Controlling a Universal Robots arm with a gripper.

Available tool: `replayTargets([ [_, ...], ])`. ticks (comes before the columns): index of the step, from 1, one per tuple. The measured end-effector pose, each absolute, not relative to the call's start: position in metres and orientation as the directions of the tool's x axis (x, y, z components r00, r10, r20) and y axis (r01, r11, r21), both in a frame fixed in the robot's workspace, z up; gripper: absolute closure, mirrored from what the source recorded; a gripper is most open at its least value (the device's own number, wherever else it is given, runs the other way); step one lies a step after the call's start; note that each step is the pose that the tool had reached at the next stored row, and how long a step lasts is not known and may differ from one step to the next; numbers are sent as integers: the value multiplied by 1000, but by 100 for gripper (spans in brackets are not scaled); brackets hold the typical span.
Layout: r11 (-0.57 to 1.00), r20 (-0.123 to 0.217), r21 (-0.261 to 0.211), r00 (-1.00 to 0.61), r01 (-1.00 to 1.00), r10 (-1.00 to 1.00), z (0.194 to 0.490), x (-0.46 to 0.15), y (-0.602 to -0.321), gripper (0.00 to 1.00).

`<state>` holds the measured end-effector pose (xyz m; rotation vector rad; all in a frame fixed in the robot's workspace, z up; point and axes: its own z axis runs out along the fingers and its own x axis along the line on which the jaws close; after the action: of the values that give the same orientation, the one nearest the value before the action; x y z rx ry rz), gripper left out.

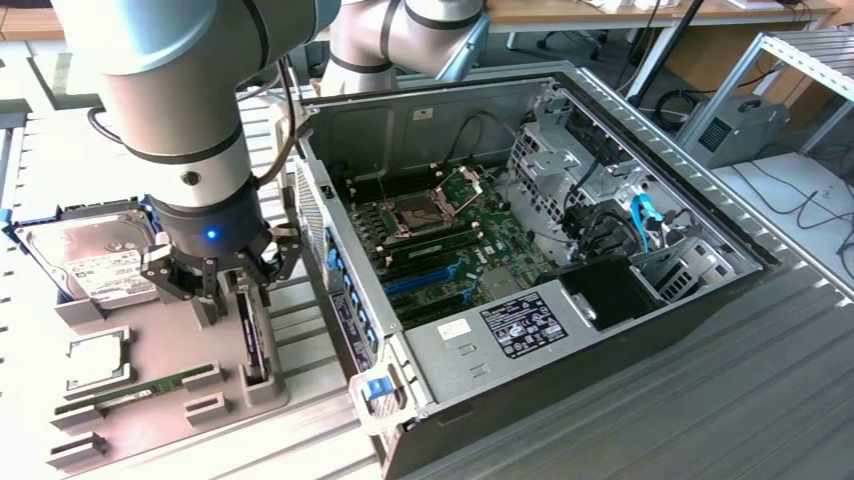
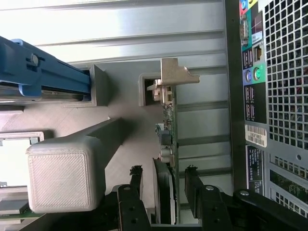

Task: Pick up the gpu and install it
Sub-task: 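Pick up the gpu and move the gpu toward the slot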

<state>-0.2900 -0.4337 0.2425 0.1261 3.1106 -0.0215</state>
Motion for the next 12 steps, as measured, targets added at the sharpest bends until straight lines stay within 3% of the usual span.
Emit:
replayTargets([
  [8,997,-29,-13,-996,81,81,243,-290,-434,53],
  [11,997,-29,-13,-996,81,81,243,-290,-434,72],
  [12,997,-29,-13,-996,81,81,243,-290,-434,73],
])
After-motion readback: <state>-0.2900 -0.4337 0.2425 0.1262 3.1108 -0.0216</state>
